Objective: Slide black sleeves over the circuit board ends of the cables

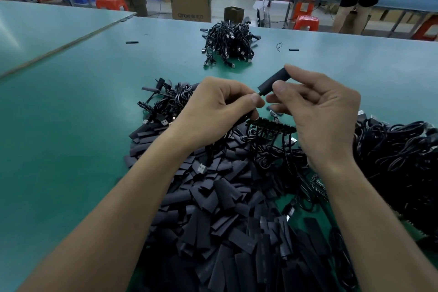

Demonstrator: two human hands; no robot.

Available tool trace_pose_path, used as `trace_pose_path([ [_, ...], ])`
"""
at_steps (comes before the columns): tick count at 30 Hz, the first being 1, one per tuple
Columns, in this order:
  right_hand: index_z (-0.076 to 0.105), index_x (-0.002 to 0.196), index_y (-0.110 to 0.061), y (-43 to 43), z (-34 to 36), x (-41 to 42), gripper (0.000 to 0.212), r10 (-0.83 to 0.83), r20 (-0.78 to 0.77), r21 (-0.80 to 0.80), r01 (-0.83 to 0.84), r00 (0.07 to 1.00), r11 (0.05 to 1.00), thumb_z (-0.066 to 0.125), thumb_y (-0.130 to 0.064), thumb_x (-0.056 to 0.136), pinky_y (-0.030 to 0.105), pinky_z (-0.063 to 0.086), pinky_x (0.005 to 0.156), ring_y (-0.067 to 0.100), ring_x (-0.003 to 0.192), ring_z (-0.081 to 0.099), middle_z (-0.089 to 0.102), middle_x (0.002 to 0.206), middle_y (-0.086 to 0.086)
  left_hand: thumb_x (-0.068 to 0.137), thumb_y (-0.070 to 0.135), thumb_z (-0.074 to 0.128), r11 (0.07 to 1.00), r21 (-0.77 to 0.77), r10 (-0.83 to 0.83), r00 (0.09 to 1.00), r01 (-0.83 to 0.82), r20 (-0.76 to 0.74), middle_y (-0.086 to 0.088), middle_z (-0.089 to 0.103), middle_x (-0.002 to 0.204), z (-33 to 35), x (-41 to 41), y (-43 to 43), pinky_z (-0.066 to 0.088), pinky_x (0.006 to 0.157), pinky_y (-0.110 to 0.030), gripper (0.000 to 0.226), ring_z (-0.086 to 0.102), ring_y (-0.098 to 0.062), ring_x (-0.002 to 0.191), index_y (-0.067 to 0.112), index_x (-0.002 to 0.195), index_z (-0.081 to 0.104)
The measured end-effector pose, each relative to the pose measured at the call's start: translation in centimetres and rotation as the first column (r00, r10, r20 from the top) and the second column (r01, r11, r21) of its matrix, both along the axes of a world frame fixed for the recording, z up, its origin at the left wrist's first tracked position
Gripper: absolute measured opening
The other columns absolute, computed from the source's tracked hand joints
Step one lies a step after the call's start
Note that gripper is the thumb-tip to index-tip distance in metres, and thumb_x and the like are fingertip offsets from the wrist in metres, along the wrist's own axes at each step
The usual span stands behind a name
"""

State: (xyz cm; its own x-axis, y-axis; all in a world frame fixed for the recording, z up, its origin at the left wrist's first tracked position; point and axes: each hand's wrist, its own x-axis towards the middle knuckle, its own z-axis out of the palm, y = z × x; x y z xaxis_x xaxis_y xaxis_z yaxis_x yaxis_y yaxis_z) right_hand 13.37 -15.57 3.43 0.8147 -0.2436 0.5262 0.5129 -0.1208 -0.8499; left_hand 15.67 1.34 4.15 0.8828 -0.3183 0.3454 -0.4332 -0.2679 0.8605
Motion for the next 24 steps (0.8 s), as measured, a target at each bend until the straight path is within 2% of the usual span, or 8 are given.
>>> trace_pose_path([
  [2,0.069,0.116,-0.019,0.2,-0.1,0.0,0.03,0.0,-0.005,-0.012,0.0,1.0,1.0,0.076,-0.012,0.087,0.026,0.06,0.068,0.017,0.072,0.075,0.078,0.082,-0.005,0.099,0.021,0.063,1.0,0.003,-0.006,1.0,0.006,0.026,-0.017,0.073,0.078,-0.1,0.0,-0.1,0.048,0.064,-0.057,0.02,0.059,-0.046,0.068,0.011,0.09,0.077],
  [4,0.068,0.116,-0.022,0.4,-0.2,0.0,0.032,-0.003,-0.012,-0.029,0.002,1.0,1.0,0.077,-0.013,0.087,0.027,0.06,0.069,0.016,0.072,0.075,0.078,0.084,-0.006,0.099,0.022,0.062,1.0,0.013,-0.005,0.999,0.004,0.048,-0.025,0.07,0.079,-0.3,0.1,-0.1,0.044,0.06,-0.054,0.022,0.057,-0.044,0.065,0.009,0.089,0.077],
  [9,0.064,0.107,-0.024,0.5,-0.2,-0.2,0.023,0.032,-0.029,-0.018,-0.033,0.999,0.999,0.073,-0.011,0.09,0.024,0.059,0.065,0.016,0.073,0.076,0.077,0.081,-0.004,0.099,0.021,0.062,1.0,-0.005,-0.01,1.0,0.01,0.023,-0.007,0.074,0.077,-0.6,0.3,-0.3,0.046,0.062,-0.051,0.02,0.056,-0.029,0.066,0.015,0.087,0.076],
  [14,0.059,0.101,-0.025,0.5,0.1,-0.2,0.022,0.002,-0.044,-0.012,-0.003,0.999,1.0,0.071,-0.01,0.091,0.023,0.057,0.061,0.015,0.071,0.074,0.076,0.079,-0.003,0.092,0.024,0.072,0.995,-0.013,-0.098,0.982,0.097,-0.162,0.004,0.074,0.079,-0.7,0.7,0.3,0.055,0.074,-0.028,0.005,0.068,-0.012,0.072,0.021,0.095,0.071],
  [16,0.06,0.101,-0.024,0.2,0.3,-0.1,0.021,-0.036,-0.043,0.027,0.037,0.998,0.999,0.071,-0.01,0.091,0.028,0.058,0.063,0.018,0.071,0.074,0.076,0.079,0.0,0.084,0.023,0.081,0.988,0.05,-0.132,0.968,0.145,-0.212,0.005,0.074,0.079,-0.7,0.9,0.9,0.056,0.072,-0.02,0.022,0.07,-0.01,0.072,0.022,0.101,0.067],
  [18,0.06,0.103,-0.025,-0.1,0.4,-0.1,0.02,-0.062,-0.038,0.031,0.063,0.997,0.997,0.07,-0.012,0.092,0.029,0.059,0.066,0.018,0.072,0.074,0.076,0.08,0.0,0.08,0.016,0.084,0.987,0.035,-0.144,0.965,0.155,-0.221,0.003,0.074,0.077,-0.6,0.8,1.2,0.053,0.067,-0.016,0.028,0.071,-0.01,0.068,0.019,0.1,0.065],
  [21,0.058,0.114,-0.032,-0.4,0.2,0.0,0.021,-0.101,-0.047,-0.096,0.096,0.994,0.991,0.066,-0.024,0.096,0.02,0.056,0.072,0.007,0.081,0.074,0.077,0.084,-0.01,0.08,0.007,0.081,0.992,-0.117,-0.076,0.969,0.05,-0.234,-0.005,0.077,0.081,-0.5,1.0,1.4,0.058,0.067,-0.021,0.032,0.076,-0.018,0.072,0.014,0.104,0.061],
  [24,0.06,0.121,-0.035,-0.7,-0.1,0.1,0.029,-0.111,-0.127,-0.32,0.066,0.986,0.945,0.067,-0.04,0.093,0.009,0.05,0.077,-0.005,0.087,0.069,0.075,0.089,-0.014,0.082,0.012,0.081,0.946,-0.231,0.182,0.962,-0.228,-0.202,-0.005,0.078,0.079,-0.7,1.9,2.0,0.058,0.06,-0.024,0.035,0.075,-0.019,0.068,0.015,0.105,0.056],
])
